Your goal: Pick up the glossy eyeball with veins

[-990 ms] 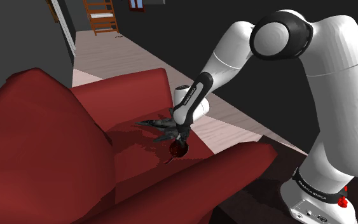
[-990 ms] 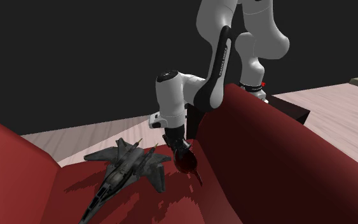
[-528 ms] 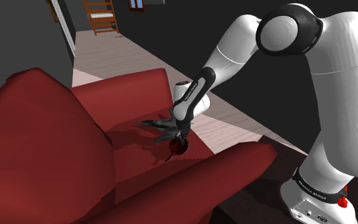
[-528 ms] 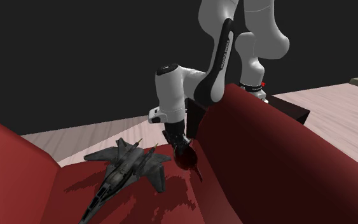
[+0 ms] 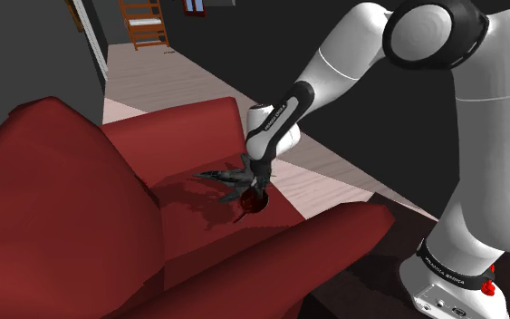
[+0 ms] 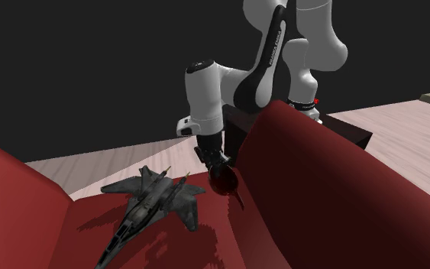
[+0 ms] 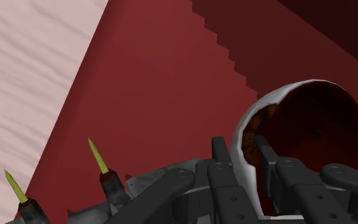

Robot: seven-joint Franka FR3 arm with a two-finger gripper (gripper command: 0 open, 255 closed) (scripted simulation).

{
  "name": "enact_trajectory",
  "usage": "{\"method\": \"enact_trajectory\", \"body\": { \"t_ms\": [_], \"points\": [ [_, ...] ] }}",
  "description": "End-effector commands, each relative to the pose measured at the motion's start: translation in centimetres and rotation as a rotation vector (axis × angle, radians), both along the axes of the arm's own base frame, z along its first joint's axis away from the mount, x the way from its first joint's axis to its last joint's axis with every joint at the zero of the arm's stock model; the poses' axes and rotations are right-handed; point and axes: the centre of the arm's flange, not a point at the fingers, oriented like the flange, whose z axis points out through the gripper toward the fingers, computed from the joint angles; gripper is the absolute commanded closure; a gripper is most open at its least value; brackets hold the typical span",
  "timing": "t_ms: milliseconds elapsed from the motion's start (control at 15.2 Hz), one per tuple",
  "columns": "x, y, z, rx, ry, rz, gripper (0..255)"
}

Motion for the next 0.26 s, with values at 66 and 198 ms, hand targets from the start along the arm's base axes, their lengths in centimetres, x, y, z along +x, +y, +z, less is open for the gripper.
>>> {"method": "enact_trajectory", "body": {
  "t_ms": [66,198],
  "points": [
    [0.01,0.0,1.69,0.0,0.0,0.0,255],
    [0.01,0.0,1.77,0.0,0.0,0.0,255]
  ]
}}
